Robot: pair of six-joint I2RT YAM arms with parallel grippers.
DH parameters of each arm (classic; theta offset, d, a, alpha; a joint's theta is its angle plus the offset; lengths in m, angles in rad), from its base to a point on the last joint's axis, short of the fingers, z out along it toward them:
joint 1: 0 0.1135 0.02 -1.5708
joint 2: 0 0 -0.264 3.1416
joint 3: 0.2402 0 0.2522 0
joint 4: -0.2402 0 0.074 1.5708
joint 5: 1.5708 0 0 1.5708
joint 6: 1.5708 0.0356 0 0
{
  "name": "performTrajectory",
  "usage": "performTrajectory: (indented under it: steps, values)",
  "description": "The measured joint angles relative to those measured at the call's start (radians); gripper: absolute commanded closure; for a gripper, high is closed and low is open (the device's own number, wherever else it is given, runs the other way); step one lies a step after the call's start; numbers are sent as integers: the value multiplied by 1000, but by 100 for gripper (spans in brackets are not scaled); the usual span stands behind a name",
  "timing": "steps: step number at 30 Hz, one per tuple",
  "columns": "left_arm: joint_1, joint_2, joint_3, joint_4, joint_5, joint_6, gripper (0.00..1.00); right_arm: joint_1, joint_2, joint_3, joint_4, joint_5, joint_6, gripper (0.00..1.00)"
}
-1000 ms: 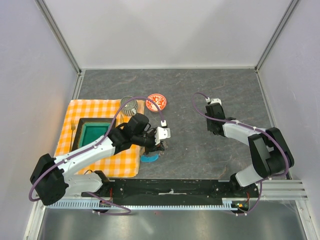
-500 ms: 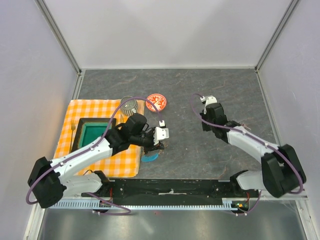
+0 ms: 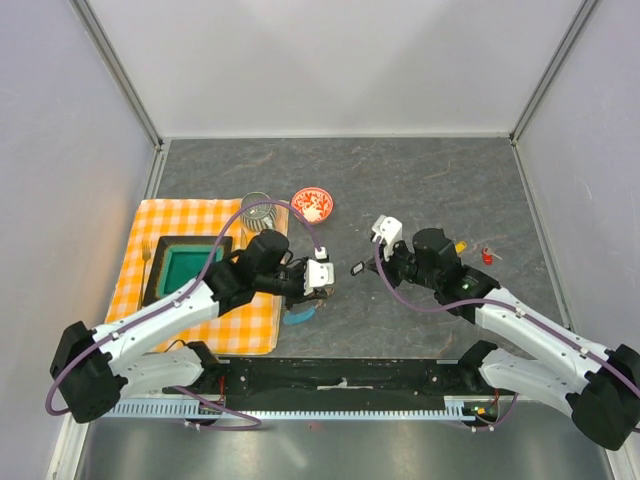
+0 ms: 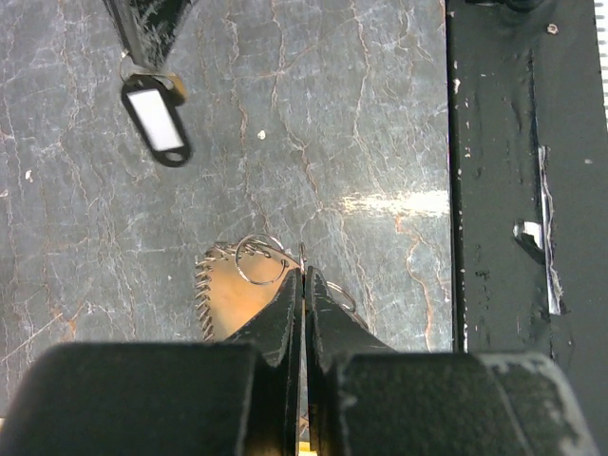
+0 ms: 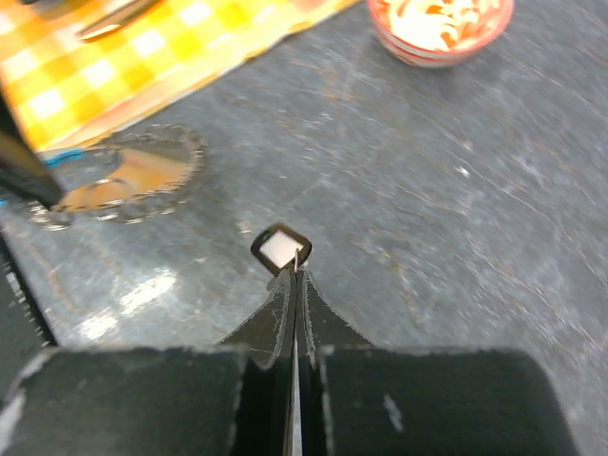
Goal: Put the keys on the keyring
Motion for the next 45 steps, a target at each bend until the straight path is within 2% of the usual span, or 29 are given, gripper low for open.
performTrajectory:
  steps: [8,16,27,34,45]
  values:
    - [-45,-23,-14,1,-31,27,98,56,-14,-23,29,-187,-62,100]
    - [-113,-49,-21,1,-126,77,98,114,-46,-32,44,-251,-95,100]
    - [-182,-76,-21,2,-235,144,98,218,-79,-34,21,-222,-146,100]
    - [-187,-76,-21,2,-239,151,98,280,-50,-34,-10,-154,-179,100]
    - [-193,-76,-22,13,-232,151,98,305,-39,-34,-10,-103,-217,100]
